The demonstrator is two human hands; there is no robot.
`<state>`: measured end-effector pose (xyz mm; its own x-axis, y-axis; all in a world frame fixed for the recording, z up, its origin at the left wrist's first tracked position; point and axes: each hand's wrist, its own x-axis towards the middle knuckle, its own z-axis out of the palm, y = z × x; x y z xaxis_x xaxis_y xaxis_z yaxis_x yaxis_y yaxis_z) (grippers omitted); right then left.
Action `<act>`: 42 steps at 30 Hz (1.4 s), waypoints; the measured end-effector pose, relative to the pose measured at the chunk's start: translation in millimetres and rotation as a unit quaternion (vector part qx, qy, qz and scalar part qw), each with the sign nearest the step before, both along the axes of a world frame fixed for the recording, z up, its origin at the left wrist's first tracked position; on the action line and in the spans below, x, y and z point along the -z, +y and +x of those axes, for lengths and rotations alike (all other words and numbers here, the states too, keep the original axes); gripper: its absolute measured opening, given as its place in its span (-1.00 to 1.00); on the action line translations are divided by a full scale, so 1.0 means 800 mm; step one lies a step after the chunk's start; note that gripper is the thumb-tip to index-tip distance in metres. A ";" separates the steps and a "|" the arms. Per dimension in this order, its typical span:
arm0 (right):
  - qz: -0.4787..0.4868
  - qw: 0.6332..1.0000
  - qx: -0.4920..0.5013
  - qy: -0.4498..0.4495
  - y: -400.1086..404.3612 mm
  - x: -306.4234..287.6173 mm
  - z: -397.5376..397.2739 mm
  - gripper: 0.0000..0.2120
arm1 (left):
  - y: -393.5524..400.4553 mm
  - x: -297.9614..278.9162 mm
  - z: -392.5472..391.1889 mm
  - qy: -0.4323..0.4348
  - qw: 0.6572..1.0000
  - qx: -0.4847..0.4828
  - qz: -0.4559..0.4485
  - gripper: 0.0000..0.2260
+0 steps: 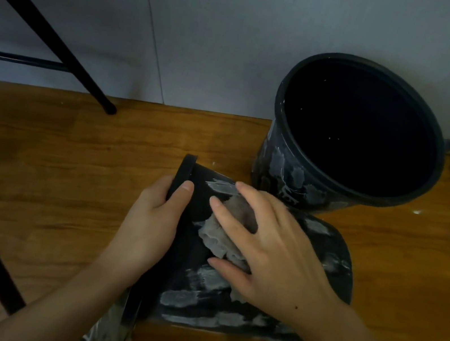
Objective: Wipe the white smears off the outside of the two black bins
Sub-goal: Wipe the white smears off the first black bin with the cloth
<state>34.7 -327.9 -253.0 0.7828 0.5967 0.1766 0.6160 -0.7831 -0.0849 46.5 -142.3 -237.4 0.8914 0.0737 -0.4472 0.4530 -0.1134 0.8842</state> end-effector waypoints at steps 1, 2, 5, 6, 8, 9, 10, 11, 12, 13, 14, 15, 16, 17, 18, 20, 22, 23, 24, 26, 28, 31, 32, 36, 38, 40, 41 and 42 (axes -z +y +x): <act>0.013 1.000 0.001 0.007 0.004 0.003 -0.002 -0.42 | 0.000 0.000 0.000 0.003 1.000 -0.002 -0.003 -0.79; 0.027 1.000 0.006 0.011 0.007 0.006 -0.004 -0.47 | 0.000 0.000 0.000 0.006 1.000 -0.004 -0.005 -0.79; 0.078 0.996 0.041 0.020 0.014 0.014 -0.013 -0.55 | 0.001 -0.002 -0.002 0.005 1.000 -0.004 -0.009 -0.79; 0.092 0.994 0.054 0.018 0.016 0.016 -0.015 -0.56 | 0.001 -0.002 -0.003 0.003 1.000 -0.003 -0.012 -0.80; 0.113 0.990 0.082 0.007 0.016 0.019 -0.015 -0.58 | 0.000 -0.003 -0.004 0.003 1.000 -0.001 -0.018 -0.80; 0.126 0.987 0.098 0.003 0.016 0.019 -0.013 -0.59 | 0.000 -0.003 -0.003 0.006 1.000 0.000 -0.019 -0.80; 0.139 0.984 0.110 0.002 0.018 0.018 -0.011 -0.59 | 0.000 -0.004 -0.003 0.010 1.000 0.000 -0.020 -0.79; 0.150 0.982 0.114 0.005 0.023 0.017 -0.010 -0.58 | 0.001 -0.004 -0.001 0.015 1.000 0.001 -0.021 -0.79; 0.155 0.982 0.106 0.009 0.030 0.015 -0.010 -0.58 | 0.002 -0.004 -0.001 0.019 1.000 0.003 -0.023 -0.78; 0.152 0.985 0.087 0.009 0.038 0.014 -0.012 -0.60 | 0.002 -0.004 -0.001 0.019 0.999 0.007 -0.025 -0.76; 0.142 0.988 0.060 0.006 0.044 0.013 -0.016 -0.63 | 0.004 -0.004 -0.001 0.016 0.999 0.011 -0.026 -0.76; 0.130 0.991 0.034 0.003 0.048 0.014 -0.022 -0.66 | 0.005 -0.003 -0.002 0.012 0.999 0.015 -0.027 -0.75; 0.124 0.992 0.019 0.000 0.047 0.015 -0.027 -0.69 | 0.005 -0.003 -0.003 0.009 0.999 0.018 -0.031 -0.75; 0.125 0.992 0.022 -0.004 0.041 0.018 -0.029 -0.69 | 0.005 -0.002 -0.004 0.009 0.999 0.019 -0.037 -0.75; 0.129 0.991 0.046 -0.008 0.033 0.020 -0.029 -0.69 | 0.005 -0.002 -0.005 0.010 0.999 0.020 -0.041 -0.76; 0.135 0.984 0.119 -0.011 0.021 0.020 -0.022 -0.65 | 0.004 0.000 -0.006 0.006 0.999 0.019 -0.038 -0.77; 0.134 0.981 0.141 -0.002 0.027 0.016 -0.014 -0.63 | 0.003 0.000 -0.004 0.006 0.999 0.015 -0.041 -0.77; 0.129 0.984 0.123 0.000 0.036 0.013 -0.012 -0.63 | 0.003 -0.001 -0.003 0.007 0.999 0.016 -0.044 -0.76; 0.121 0.988 0.095 0.001 0.044 0.012 -0.013 -0.63 | 0.003 -0.001 -0.003 0.005 0.999 0.018 -0.045 -0.76; 0.100 0.994 0.038 0.008 0.053 0.011 -0.021 -0.64 | 0.004 0.000 -0.003 -0.002 0.999 0.019 -0.043 -0.75; 0.102 0.994 0.044 0.005 0.042 0.014 -0.028 -0.65 | 0.004 0.000 -0.004 -0.001 0.999 0.019 -0.049 -0.76; 0.122 0.981 0.148 -0.007 0.020 0.016 -0.020 -0.63 | 0.004 0.002 -0.007 0.009 0.998 0.011 -0.061 -0.77; 0.120 0.980 0.162 -0.004 0.022 0.014 -0.015 -0.63 | 0.004 0.003 -0.006 0.012 0.998 0.006 -0.062 -0.77; 0.097 0.994 0.047 0.010 0.048 0.012 -0.028 -0.67 | 0.005 0.002 -0.005 0.012 0.997 0.013 -0.072 -0.75; 0.098 0.995 0.006 0.012 0.038 0.017 -0.042 -0.70 | 0.006 0.002 -0.007 0.009 0.997 0.015 -0.075 -0.75; 0.117 0.991 0.065 0.002 0.017 0.021 -0.043 -0.71 | 0.006 0.003 -0.010 0.014 0.997 0.012 -0.079 -0.76; 0.123 0.986 0.113 -0.004 0.011 0.019 -0.038 -0.69 | 0.005 0.003 -0.011 0.015 0.997 0.013 -0.080 -0.77; 0.123 0.981 0.147 -0.007 0.011 0.017 -0.031 -0.67 | 0.005 0.002 -0.011 0.014 0.997 0.013 -0.080 -0.78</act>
<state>9.5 -319.3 -266.3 0.9114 0.2831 0.2988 0.3687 -0.8842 -0.2867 37.9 -138.6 -239.2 0.8792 -0.0233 -0.4760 0.4764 0.0172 0.8791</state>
